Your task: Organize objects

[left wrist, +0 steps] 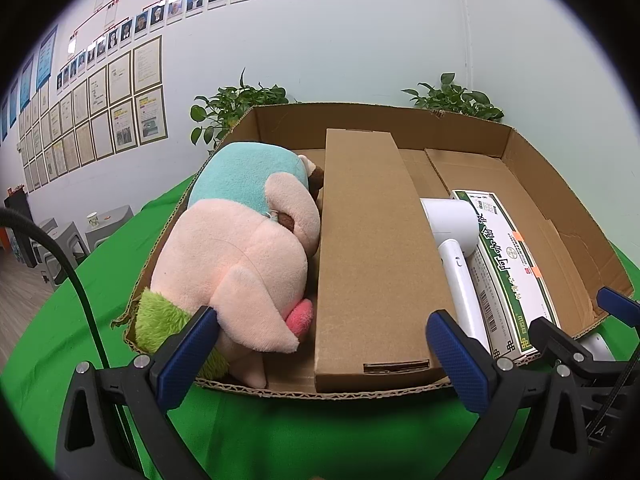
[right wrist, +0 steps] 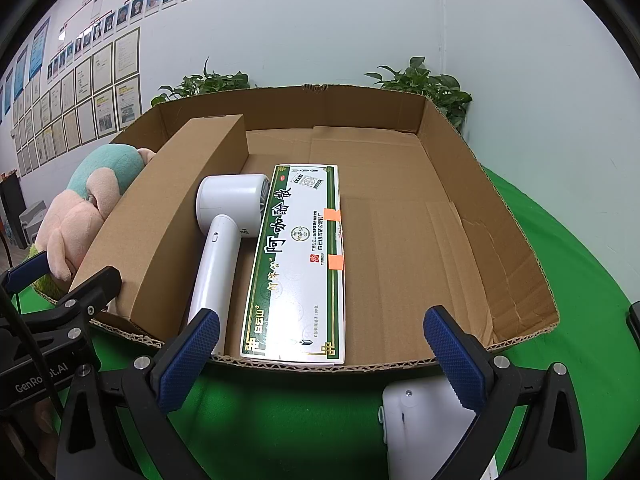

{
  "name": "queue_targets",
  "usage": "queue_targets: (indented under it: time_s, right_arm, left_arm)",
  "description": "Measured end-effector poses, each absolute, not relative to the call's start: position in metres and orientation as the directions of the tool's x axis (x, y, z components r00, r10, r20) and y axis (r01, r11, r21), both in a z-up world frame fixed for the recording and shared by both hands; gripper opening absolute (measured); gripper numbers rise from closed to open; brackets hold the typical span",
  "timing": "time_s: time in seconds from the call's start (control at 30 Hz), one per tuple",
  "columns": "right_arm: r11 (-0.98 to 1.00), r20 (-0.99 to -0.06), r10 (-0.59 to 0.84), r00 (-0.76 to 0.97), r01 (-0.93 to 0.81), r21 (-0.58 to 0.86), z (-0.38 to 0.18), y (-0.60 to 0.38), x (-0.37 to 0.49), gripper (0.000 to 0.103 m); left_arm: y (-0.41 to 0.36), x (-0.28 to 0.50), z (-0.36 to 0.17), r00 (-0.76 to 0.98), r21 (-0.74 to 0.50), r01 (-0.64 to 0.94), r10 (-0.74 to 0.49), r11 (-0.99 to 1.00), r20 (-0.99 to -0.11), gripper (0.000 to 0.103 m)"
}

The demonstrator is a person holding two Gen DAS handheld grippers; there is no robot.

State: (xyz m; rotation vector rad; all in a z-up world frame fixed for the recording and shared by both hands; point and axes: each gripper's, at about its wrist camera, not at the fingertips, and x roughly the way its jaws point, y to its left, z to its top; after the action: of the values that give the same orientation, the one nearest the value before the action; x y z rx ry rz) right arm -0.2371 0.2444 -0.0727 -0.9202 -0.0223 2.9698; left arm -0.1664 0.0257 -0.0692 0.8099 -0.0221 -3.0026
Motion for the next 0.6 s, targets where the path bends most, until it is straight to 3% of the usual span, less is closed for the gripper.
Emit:
queue_targets:
  time_s: [0.6]
  right_arm:
    - [-0.999,-0.566,0.037,-0.823,-0.029,-0.023,-0.0732,0.2403,-0.2418,0.103]
  left_arm:
    - [0.0251,-0.1662,-0.0692,-0.864,0.02,0.025,-0.032,-0.999,-0.503,0.103]
